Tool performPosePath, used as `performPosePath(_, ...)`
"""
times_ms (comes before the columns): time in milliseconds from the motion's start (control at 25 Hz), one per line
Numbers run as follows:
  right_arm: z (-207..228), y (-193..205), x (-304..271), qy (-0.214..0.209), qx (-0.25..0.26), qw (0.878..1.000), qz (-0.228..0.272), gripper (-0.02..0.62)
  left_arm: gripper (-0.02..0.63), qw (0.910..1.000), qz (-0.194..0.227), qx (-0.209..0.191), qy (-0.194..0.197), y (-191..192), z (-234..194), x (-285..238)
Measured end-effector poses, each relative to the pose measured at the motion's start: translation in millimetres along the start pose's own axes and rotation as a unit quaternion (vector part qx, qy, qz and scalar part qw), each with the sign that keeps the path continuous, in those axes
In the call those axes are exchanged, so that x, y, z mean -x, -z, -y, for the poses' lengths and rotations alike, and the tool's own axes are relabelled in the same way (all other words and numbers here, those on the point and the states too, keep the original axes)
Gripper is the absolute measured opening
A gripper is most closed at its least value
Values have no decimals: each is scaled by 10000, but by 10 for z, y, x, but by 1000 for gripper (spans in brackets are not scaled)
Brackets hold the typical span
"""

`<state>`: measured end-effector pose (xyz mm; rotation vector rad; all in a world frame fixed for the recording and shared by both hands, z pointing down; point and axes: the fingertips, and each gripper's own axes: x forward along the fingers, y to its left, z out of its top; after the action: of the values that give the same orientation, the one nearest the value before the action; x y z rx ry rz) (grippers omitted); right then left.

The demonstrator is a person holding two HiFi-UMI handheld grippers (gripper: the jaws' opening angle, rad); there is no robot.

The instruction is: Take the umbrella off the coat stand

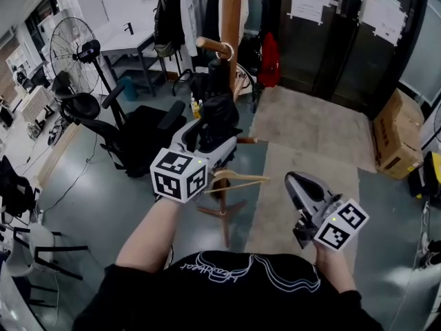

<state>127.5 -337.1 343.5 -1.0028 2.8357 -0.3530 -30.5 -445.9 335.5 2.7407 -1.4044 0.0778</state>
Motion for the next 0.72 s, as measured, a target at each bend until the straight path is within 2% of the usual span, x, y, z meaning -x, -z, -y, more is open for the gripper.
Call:
performPosePath(440,326,-92,-59,-159,178,9997,75,3,367,9999,80,144,31,31,-47,-192)
performPosePath(560,359,-115,-53,-186,205,9996,111,3,312,9997,37,230,103,42,-21,-195)
performPosePath(720,391,-116,-34,-226,220,9994,129,3,287,9996,36,272,98,39,-7,-183)
